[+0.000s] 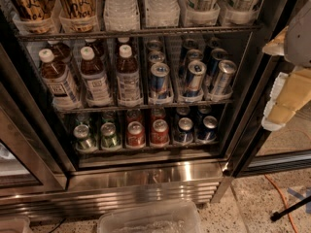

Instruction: Pick blue plastic bottle from middle shelf of fridge

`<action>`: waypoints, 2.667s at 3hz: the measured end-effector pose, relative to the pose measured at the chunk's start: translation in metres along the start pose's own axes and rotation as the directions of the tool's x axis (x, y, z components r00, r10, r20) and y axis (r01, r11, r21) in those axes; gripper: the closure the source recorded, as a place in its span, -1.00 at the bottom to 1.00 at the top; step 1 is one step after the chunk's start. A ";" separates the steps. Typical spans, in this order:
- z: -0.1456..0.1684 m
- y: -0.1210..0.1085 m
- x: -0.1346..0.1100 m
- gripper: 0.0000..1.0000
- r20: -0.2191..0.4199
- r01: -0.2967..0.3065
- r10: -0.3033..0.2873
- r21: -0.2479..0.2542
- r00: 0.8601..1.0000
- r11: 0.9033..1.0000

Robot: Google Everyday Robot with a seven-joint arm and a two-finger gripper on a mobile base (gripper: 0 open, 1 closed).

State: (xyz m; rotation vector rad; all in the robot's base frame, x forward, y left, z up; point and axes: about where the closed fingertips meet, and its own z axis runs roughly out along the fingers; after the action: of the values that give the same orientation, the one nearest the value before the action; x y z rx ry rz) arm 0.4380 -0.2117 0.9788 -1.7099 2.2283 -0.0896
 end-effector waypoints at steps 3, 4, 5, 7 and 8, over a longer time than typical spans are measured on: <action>0.018 0.037 -0.045 -1.00 0.364 -0.128 0.113 0.018 0.924 0.992; 0.040 0.055 -0.065 -1.00 0.491 -0.179 0.145 0.024 0.859 0.983; 0.035 0.045 -0.079 -1.00 0.564 -0.235 0.167 0.049 0.808 0.971; 0.036 0.043 -0.080 -1.00 0.558 -0.261 0.195 0.040 0.807 0.964; 0.045 0.048 -0.089 -1.00 0.584 -0.314 0.230 0.045 0.778 0.948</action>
Offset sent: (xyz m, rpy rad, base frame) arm -0.0127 0.0617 -0.0065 0.4748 -0.1623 -0.0292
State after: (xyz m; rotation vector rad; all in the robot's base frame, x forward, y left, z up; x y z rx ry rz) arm 0.4268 -0.1074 0.9445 -1.1169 1.9172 0.2971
